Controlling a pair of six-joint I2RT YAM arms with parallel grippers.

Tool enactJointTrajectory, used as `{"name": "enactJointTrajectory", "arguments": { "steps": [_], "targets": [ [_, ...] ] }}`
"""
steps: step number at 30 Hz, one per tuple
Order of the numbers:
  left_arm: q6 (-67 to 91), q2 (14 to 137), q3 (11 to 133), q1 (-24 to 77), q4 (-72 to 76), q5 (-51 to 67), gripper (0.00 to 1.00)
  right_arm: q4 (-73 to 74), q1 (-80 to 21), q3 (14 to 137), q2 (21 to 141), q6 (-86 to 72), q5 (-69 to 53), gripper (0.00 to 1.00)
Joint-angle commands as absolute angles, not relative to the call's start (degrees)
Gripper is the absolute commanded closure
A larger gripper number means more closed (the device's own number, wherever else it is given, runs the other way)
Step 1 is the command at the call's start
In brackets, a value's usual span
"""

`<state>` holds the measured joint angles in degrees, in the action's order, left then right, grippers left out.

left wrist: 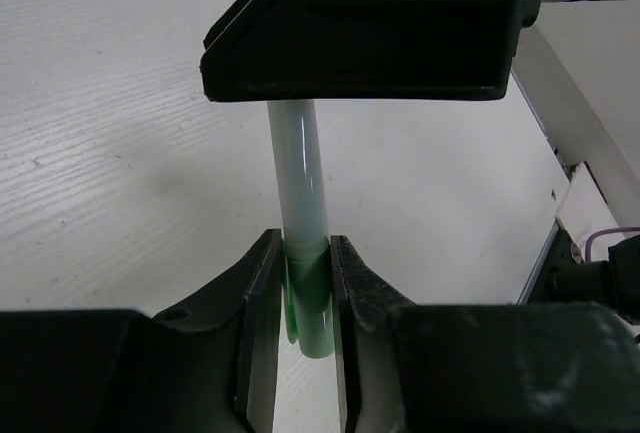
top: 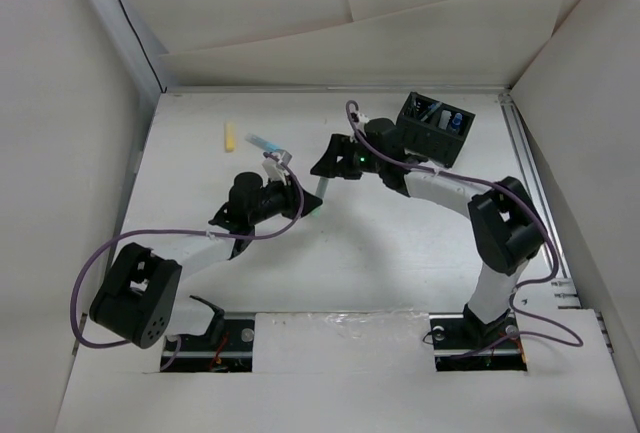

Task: Sort the stationery into containers
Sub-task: Place the pen in the storage box.

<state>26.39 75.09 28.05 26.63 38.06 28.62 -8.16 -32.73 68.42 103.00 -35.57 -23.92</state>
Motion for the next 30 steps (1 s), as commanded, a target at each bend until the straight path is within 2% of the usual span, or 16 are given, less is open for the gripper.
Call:
{"name": "enactJointTrajectory", "arguments": {
  "steps": [1,5,10,13,16,19,20,23,24,30],
  "targets": [
    [26.9,72.9,27.2,26.7,42.0,28.3,1.0,-13.4,-33.7,69.0,102.7,-37.7,-26.1,0.27],
    [27.5,72.9,26.7,26.7,42.0,25.9,1.0,-13.9,-34.3,67.2,102.7,-38.2,-25.6,0.29],
    [28.0,73.4,26.7,26.7,42.0,24.7,1.0,-13.9,-35.6,66.7,102.7,-38.8,-25.0,0.39],
    [28.0,73.4,26.7,26.7,42.0,22.8,1.0,-13.9,-36.1,66.7,103.4,-39.3,-25.6,0.4],
    [28.0,73.4,26.7,26.7,42.0,22.2,1.0,-13.9,-36.1,66.7,104.0,-39.3,-25.6,0.47],
    [28.6,73.4,26.7,26.7,42.0,22.2,1.0,-13.9,-36.7,67.2,104.0,-39.3,-25.6,0.63],
    [28.6,73.4,26.7,26.7,42.0,22.2,0.97,-13.9,-36.7,67.2,104.5,-39.3,-25.6,0.69],
    [28.6,72.9,26.7,26.7,42.0,21.7,0.87,-13.9,-36.7,67.2,104.5,-39.3,-25.6,0.77],
    [28.6,72.9,26.7,26.7,42.0,21.7,0.78,-13.9,-36.7,67.2,104.5,-39.3,-25.6,0.8],
    [28.6,72.3,26.7,26.7,42.0,21.7,0.54,-13.9,-35.5,67.2,104.0,-39.3,-23.8,0.86]
  ]
}}
